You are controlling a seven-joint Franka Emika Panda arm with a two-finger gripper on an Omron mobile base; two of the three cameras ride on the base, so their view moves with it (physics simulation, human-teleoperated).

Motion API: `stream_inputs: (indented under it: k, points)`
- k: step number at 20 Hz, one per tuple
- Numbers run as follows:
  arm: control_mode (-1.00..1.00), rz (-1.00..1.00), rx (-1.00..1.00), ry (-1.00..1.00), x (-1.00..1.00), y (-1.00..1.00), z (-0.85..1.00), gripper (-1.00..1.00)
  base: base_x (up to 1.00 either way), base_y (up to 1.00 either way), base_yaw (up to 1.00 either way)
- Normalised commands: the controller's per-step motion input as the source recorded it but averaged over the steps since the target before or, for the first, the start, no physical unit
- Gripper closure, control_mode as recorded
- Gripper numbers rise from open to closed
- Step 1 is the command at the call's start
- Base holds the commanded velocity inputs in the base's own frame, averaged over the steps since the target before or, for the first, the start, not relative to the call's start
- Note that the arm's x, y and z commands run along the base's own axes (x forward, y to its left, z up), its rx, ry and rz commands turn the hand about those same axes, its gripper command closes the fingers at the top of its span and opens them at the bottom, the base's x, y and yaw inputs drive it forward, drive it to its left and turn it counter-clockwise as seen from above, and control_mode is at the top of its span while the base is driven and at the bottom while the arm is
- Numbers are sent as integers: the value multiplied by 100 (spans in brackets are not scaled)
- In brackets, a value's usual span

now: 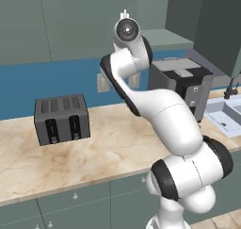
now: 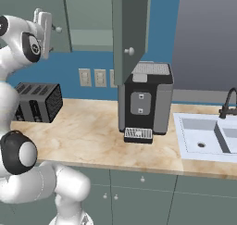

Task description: Close all open cabinet doors.

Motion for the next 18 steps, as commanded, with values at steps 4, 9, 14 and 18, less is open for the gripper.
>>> stream_inputs:
  k: [4,9,14,18]
  points:
    - [-100,9,0,11,52,0,-32,-100,0,0,0]
    - [-100,9,0,4,31,2,-16,-100,0,0,0]
    - [-100,12,-1,1,0,5,-23,-100,0,0,0]
    - [-100,21,-3,0,-29,0,-12,-100,0,0,0]
